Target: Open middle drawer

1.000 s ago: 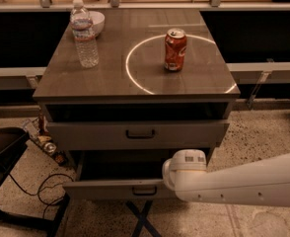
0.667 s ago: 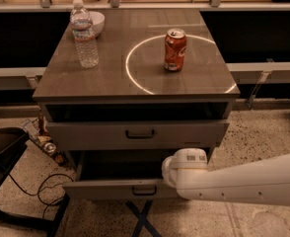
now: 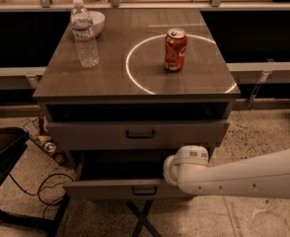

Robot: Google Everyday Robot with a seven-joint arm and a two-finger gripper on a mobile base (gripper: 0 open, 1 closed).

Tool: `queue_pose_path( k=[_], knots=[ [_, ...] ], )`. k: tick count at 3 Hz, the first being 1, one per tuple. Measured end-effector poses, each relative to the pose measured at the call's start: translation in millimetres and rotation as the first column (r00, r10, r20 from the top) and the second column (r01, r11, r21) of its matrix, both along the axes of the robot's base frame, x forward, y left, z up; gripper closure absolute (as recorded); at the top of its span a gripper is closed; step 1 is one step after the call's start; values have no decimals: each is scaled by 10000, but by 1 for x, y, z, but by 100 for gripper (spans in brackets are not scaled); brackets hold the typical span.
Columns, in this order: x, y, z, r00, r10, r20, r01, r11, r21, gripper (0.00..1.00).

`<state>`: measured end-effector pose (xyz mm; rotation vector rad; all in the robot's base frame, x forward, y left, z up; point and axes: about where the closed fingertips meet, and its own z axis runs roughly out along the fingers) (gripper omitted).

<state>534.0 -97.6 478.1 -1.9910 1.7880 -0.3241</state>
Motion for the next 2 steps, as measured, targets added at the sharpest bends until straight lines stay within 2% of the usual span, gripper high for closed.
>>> queue_pose_path(
  k=[1, 2],
  knots=[
    [16, -20, -27, 9976, -537, -427, 544, 9984, 145, 100],
    [21, -22, -32, 9973, -569, -469, 575, 9983, 104, 100]
  ],
)
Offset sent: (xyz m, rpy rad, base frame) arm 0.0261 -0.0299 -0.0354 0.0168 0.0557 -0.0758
